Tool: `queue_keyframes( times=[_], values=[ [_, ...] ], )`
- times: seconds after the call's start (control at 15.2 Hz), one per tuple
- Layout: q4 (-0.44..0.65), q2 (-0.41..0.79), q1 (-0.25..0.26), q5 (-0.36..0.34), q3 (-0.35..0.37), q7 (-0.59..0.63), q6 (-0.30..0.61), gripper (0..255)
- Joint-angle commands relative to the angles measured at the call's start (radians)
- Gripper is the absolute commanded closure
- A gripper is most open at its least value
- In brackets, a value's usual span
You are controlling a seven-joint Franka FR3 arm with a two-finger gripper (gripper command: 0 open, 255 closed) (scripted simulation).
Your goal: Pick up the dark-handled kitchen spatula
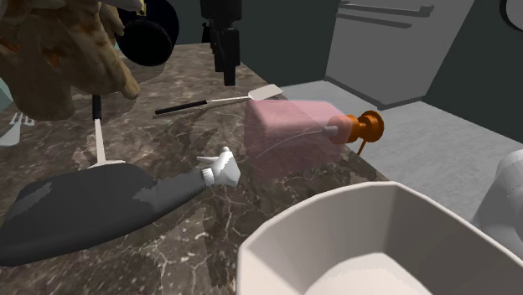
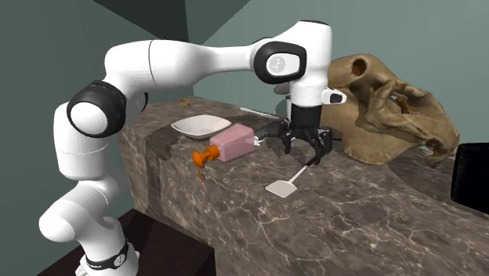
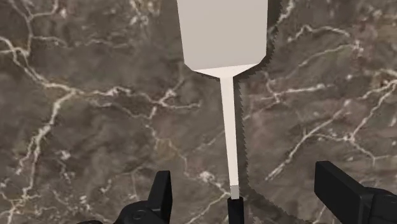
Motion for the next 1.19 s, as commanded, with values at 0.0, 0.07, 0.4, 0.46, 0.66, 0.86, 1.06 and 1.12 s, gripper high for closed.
queue_keyframes(
  times=[0.0,0.07,0.4,0.46,0.66,0.86,1.06,1.12],
  values=[
    [0.015,0.021,0.009,-0.003,0.009,-0.016,0.010,0],
    [-0.006,0.015,0.008,-0.002,0.008,-0.017,0.026,0],
    [-0.101,-0.004,0.005,0.002,0.007,-0.022,0.102,0],
    [-0.111,-0.005,0.005,0.002,0.007,-0.022,0.110,0],
    [-0.111,-0.006,0.005,0.002,0.008,-0.022,0.110,255],
    [-0.111,-0.006,0.005,0.002,0.008,-0.021,0.110,255],
    [-0.111,-0.006,0.005,0.002,0.008,-0.022,0.110,255],
    [-0.111,-0.006,0.005,0.002,0.008,-0.022,0.110,255]
  ],
)
